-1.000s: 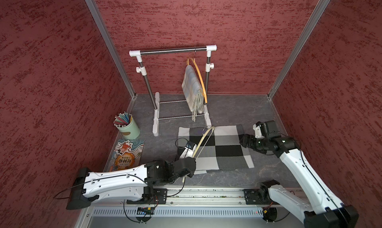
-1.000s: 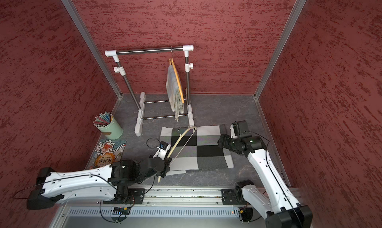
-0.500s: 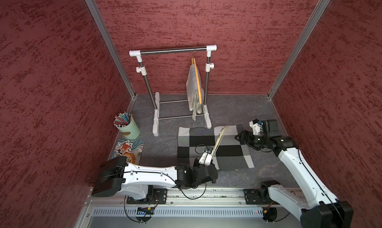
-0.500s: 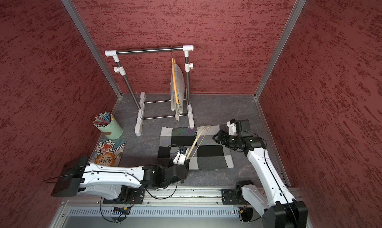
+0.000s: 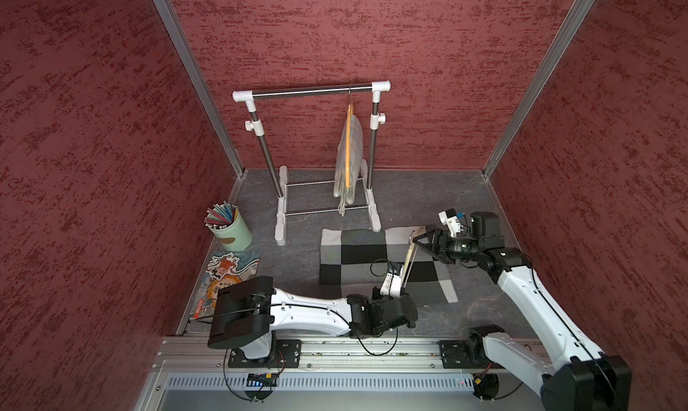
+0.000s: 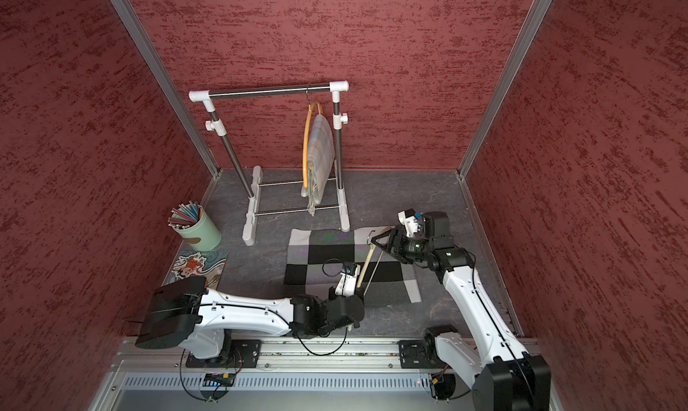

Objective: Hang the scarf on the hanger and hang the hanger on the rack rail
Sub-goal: Pick up the hanger from the clothesline.

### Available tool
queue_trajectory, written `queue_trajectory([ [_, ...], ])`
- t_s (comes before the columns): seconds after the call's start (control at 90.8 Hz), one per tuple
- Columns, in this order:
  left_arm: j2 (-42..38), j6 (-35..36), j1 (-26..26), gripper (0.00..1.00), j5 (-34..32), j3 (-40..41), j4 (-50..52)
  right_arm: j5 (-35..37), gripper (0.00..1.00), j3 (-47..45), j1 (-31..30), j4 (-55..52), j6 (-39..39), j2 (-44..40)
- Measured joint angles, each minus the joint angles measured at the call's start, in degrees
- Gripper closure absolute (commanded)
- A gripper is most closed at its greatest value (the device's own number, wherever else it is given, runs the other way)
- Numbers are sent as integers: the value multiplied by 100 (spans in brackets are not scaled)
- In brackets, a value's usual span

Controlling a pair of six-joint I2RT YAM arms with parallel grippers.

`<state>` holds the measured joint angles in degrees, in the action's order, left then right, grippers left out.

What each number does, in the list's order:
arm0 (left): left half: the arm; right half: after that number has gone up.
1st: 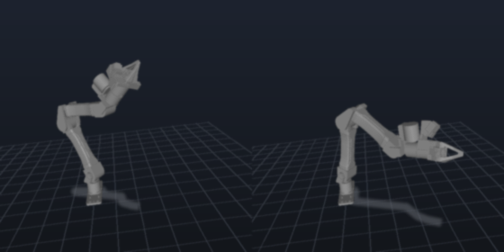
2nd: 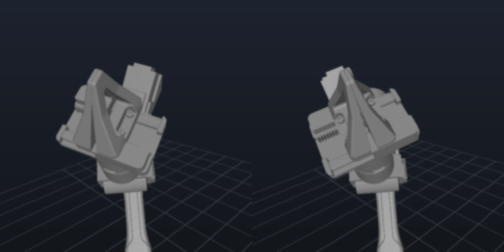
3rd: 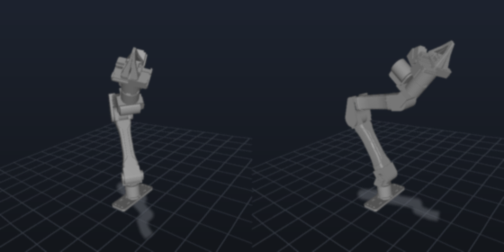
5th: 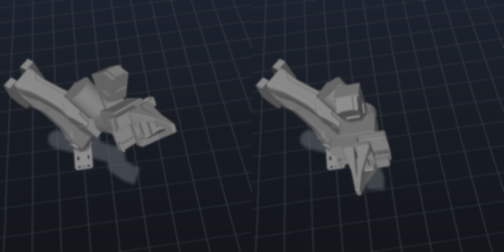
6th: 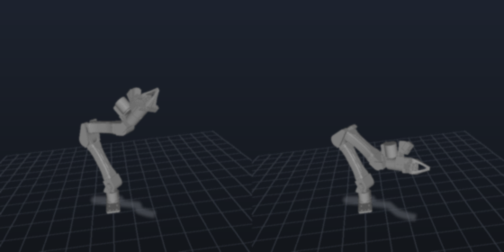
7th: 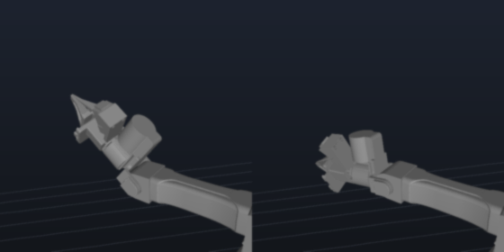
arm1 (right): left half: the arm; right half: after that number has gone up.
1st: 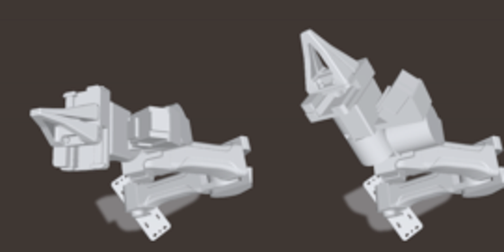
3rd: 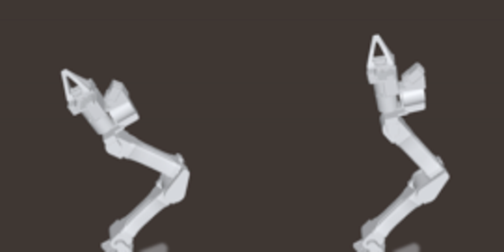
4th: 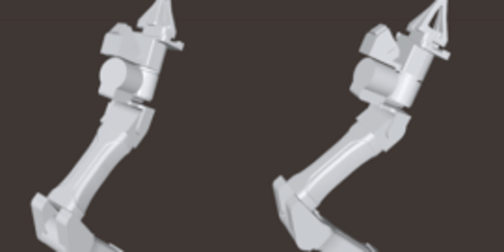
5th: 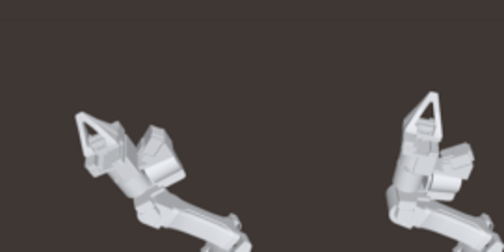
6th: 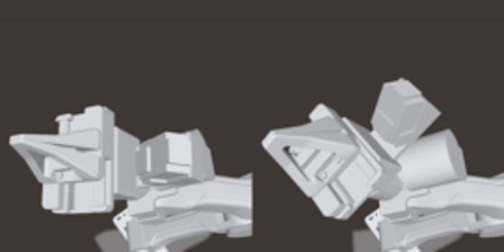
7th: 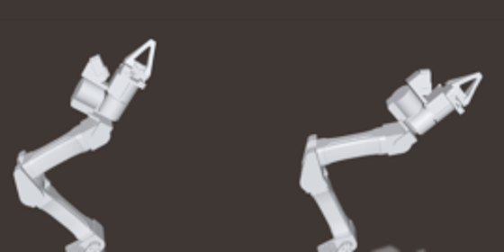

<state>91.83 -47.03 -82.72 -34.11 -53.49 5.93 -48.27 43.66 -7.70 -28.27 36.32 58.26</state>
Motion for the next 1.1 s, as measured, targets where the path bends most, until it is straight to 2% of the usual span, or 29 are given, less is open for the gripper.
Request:
queue_trajectory([
  [0.485,-87,-422,92,100,140,374,-575,-175,46,-603,-164,1008,787,807],
  [0.683,-87,-505,153,100,210,595,-896,-413,62,-684,-251,1602,1137,1119],
  [0.793,-87,-529,173,100,210,647,-1016,-474,61,-684,-269,1777,1259,1202],
  [0.926,-87,-584,210,100,197,671,-1060,-549,52,-686,-275,2002,1467,1408],
  [1.102,-87,-634,227,100,151,684,-1104,-514,52,-706,-275,2376,1882,1554],
])
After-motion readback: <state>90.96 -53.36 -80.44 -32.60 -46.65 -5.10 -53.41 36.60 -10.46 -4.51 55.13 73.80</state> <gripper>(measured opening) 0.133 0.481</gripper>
